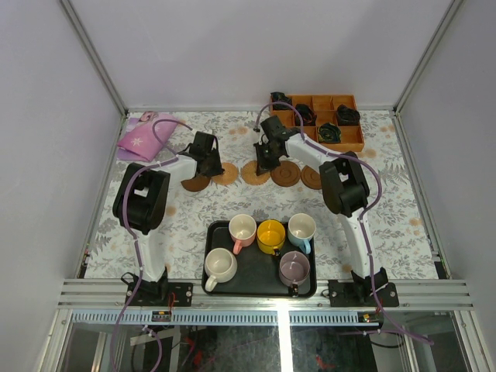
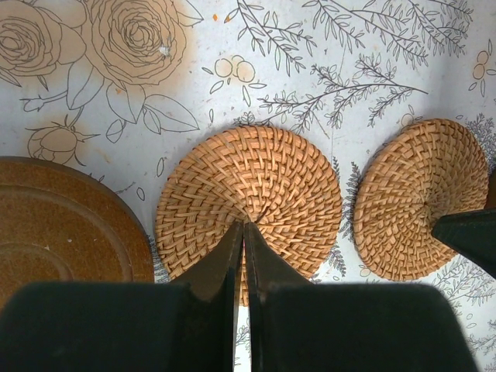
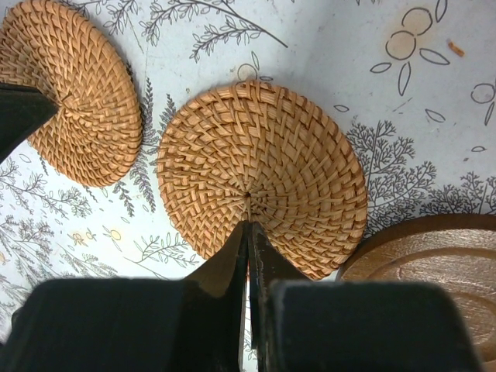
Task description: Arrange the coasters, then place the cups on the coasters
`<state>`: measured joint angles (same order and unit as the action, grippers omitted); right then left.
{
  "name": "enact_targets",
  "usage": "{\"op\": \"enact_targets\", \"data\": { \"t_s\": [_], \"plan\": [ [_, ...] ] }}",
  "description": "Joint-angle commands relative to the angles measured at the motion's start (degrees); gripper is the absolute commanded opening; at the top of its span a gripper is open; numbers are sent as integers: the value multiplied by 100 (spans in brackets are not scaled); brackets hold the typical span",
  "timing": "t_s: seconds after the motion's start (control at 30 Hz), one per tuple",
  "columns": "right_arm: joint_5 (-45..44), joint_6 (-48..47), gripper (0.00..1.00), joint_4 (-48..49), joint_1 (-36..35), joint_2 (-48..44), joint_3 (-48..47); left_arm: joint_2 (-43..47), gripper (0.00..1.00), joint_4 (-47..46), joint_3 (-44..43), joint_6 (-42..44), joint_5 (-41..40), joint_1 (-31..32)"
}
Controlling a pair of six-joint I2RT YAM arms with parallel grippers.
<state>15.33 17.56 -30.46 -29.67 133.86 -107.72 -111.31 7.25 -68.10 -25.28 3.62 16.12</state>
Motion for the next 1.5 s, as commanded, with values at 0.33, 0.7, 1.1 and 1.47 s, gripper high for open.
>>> {"op": "enact_targets", "data": {
  "t_s": [0.33,0.7,1.1,1.47],
  "plan": [
    [-52,-16,0,-388,1,-135,244,-56,1,244,34,-21,39,47],
    [71,-32,0,-435,-116,51,-110,95,1,245,220,-81,69,124],
    [70,-69,0,-451,-188,13,-45,186,1,249,345,-197,-102,216],
    [-59,-100,0,-550,-188,-186,29,199,2,401,-17,-39,-572,207]
  ]
}}
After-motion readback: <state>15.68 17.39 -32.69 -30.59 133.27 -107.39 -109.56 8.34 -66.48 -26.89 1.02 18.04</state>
